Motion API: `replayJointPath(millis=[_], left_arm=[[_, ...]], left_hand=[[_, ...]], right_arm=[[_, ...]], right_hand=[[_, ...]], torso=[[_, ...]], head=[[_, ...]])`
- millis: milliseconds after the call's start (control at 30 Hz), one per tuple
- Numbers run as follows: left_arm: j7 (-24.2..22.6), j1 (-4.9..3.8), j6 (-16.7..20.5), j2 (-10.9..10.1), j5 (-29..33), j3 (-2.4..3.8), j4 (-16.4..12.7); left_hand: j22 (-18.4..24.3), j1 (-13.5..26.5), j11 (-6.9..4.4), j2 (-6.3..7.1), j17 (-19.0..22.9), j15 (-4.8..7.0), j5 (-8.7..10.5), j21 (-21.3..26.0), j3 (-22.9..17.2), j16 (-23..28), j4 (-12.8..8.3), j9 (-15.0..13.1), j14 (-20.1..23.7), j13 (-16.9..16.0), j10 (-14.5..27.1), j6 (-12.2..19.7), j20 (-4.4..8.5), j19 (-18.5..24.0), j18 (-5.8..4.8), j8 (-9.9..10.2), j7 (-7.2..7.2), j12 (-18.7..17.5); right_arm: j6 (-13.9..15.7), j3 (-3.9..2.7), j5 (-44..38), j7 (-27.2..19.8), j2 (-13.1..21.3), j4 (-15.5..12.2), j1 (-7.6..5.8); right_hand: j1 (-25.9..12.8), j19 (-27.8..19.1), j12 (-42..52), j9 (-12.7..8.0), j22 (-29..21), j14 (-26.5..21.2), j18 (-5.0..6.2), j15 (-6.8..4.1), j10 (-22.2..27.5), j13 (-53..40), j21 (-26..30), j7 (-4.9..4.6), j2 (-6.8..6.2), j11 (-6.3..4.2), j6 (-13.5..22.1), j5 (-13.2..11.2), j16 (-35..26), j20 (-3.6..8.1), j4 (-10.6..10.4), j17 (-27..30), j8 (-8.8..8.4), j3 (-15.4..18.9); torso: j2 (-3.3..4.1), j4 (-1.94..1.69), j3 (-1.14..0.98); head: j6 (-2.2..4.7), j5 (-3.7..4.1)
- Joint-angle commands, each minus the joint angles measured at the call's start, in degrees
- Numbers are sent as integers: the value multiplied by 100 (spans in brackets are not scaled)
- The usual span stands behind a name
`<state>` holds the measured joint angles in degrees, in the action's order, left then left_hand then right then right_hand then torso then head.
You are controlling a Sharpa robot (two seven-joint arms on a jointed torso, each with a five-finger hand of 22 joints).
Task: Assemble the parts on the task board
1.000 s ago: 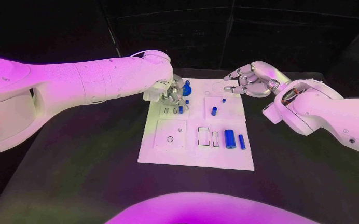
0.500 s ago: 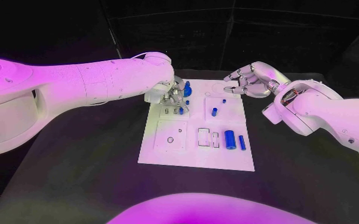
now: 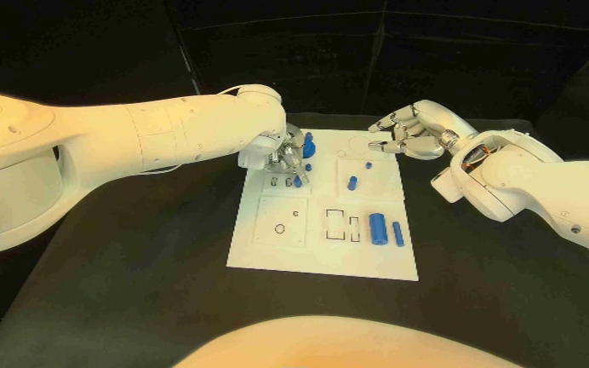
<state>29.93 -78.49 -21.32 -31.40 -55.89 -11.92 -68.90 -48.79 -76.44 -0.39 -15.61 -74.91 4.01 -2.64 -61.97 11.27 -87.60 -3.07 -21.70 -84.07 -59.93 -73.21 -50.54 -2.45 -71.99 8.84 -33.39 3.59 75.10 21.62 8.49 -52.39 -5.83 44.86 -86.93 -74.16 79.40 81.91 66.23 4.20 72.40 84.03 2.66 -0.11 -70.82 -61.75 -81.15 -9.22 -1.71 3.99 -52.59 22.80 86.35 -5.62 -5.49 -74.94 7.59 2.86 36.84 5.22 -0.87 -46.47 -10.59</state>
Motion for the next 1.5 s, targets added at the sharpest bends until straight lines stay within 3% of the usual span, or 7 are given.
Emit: replayJointPath(millis=[33, 400, 533, 633, 900, 1133, 1500], left_arm=[[29, 5, 254, -26, 478, -5, -12], [-4, -3, 621, -254, 1234, -2, -146], [-14, -9, 732, -382, 1351, -2, -256], [-47, -22, 930, -513, 1418, -2, -393], [-162, -33, 1650, -873, 1313, -7, -818], [-276, 12, 2139, -1111, 862, -14, -1110], [-260, 138, 2474, -1176, 374, -18, -1198]], left_hand=[[11, -336, -59, -120, -987, 52, -22, -2, -431, -29, -227, -60, -477, 36, 13, 21, 47, 5, -84, -65, -17, -70], [-48, 311, -16, 99, -977, 3, -6, -14, -1740, -22, -825, -393, -476, 73, -13, 188, 23, 39, -91, -267, 14, -178], [-51, 358, -15, 114, -977, 2, -6, -14, -1806, -22, -852, -407, -477, 73, -14, 193, 23, 40, -91, -273, 17, -181], [-113, 915, -6, 334, -993, 0, 8, -40, -2651, -29, -1077, -553, -481, 40, -57, 216, 14, 29, -95, -332, 20, -182], [-218, 1363, -25, 622, -1003, 1, -8, -96, -3544, -34, -1066, -742, -485, 69, -71, 231, 17, -11, -107, -453, 6, -216], [-281, 1441, -32, 788, -1010, 8, -7, -135, -3876, -38, -1007, -816, -488, 106, -73, 237, 24, -41, -115, -499, -3, -247], [-331, 1454, -36, 945, -1016, 13, -7, -165, -4167, -41, -951, -875, -490, 115, -92, 237, 28, -65, -122, -533, -8, -263]], right_arm=[[24, -4, 18, -8, -8, 9, -10], [29, -3, 18, -14, -21, 110, -10], [18, -3, 18, -12, -27, 134, -9], [12, -3, 18, -11, -31, 146, -9], [11, -3, 18, -9, -23, 168, -10], [11, -3, 18, -9, -4, 182, -10], [8, -3, 19, -10, 5, 194, -10]], right_hand=[[58, -23, -12, -4, 9, 458, 102, -30, 9, -2, 26, 15, 19, -3, 12, 38, -31, -5, 5, -1040, 39, 14], [59, -26, -25, -4, 2, 456, 104, -31, 18, 12, 30, 15, 20, -4, 11, 40, -38, -4, 5, -1032, 40, 14], [59, -26, -25, -4, 2, 456, 104, -31, 18, 12, 30, 15, 20, -4, 11, 40, -38, -4, 5, -1032, 40, 14], [57, -28, -29, -4, -3, 455, 105, -31, 20, 17, 32, 15, 22, -3, 11, 41, -42, -4, 3, -1027, 41, 14], [54, -28, -33, -4, -2, 454, 104, -31, 22, 22, 32, 15, 23, -3, 11, 41, -45, -3, 1, -1024, 41, 15], [54, -27, -34, -4, -1, 454, 104, -31, 23, 23, 32, 15, 23, -3, 11, 41, -45, -3, 0, -1024, 41, 15], [54, -27, -34, -4, -1, 454, 104, -31, 23, 23, 32, 15, 23, -3, 11, 41, -45, -3, 0, -1024, 41, 15]], torso=[[-1, 3, -1], [-5, -10, -7], [-3, -7, -8], [2, -2, -11], [-7, -32, -21], [-12, -35, -15], [-18, -39, -15]], head=[[-7, -3], [6, -41], [6, -61], [15, -76], [-4, -108], [-14, -135], [-33, -152]])
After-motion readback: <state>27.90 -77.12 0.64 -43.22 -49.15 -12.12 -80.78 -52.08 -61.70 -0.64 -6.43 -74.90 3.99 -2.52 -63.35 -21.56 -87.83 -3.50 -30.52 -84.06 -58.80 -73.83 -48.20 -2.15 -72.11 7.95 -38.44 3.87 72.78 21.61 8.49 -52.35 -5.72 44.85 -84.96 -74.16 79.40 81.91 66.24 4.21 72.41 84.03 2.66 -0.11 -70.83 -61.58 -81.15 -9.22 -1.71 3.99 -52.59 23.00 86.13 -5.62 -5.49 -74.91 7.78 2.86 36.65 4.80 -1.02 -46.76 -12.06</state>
